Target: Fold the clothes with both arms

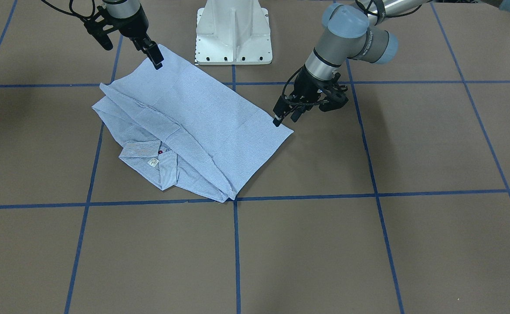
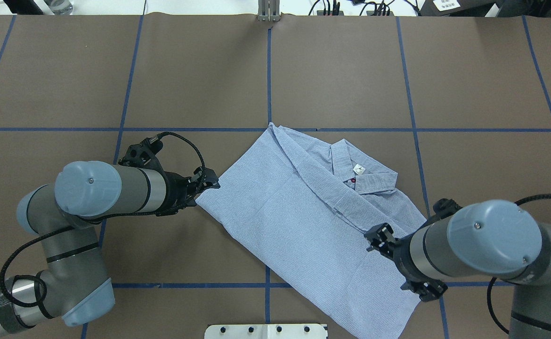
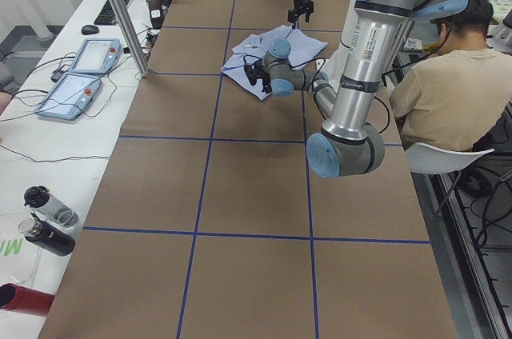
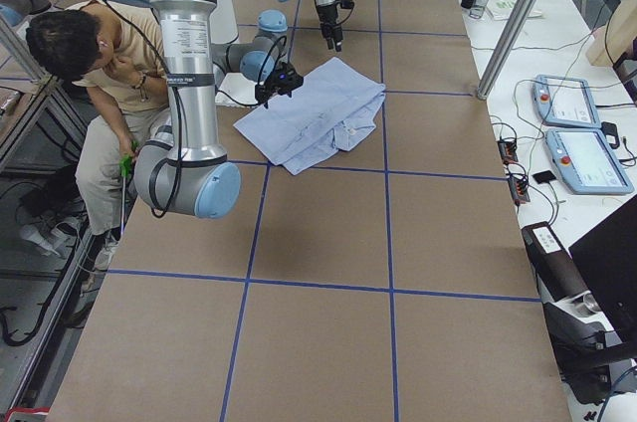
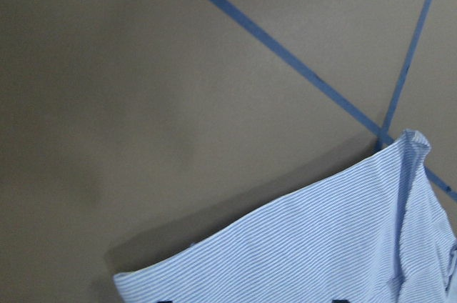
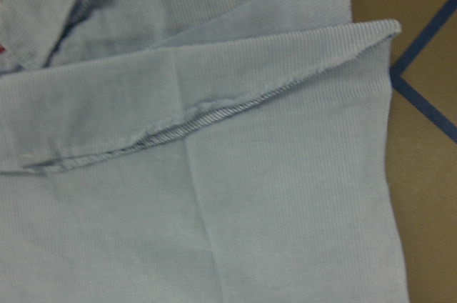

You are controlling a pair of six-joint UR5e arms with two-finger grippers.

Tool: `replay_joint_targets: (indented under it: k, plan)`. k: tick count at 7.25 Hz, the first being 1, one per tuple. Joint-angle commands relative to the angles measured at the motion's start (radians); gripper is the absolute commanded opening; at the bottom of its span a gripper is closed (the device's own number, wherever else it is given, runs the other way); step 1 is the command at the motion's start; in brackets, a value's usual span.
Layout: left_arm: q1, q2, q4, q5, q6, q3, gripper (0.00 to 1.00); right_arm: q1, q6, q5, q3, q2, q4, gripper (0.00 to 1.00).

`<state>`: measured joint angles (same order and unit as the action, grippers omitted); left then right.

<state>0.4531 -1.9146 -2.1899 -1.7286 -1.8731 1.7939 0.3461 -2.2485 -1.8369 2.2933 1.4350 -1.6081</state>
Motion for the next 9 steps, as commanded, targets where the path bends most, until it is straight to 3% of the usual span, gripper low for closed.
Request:
replay_joint_targets:
  k: [1,5,6,9]
  plan:
    - [-0.033,-0.009,-0.004,0.009,-0.003,-0.056,0.74,0.099,0.032,-0.001,-0.038,-0.067,0.0,1.0]
    - [-0.037,-0.03,-0.007,0.009,-0.003,-0.091,0.59,0.117,0.063,-0.004,-0.072,-0.085,0.0,1.0]
    - [-0.037,-0.03,-0.007,0.009,-0.001,-0.096,0.51,0.117,0.061,-0.004,-0.072,-0.087,0.0,1.0]
    - [-0.03,-0.027,-0.007,0.015,0.008,-0.096,0.0,0.117,0.061,-0.004,-0.08,-0.087,-0.001,1.0]
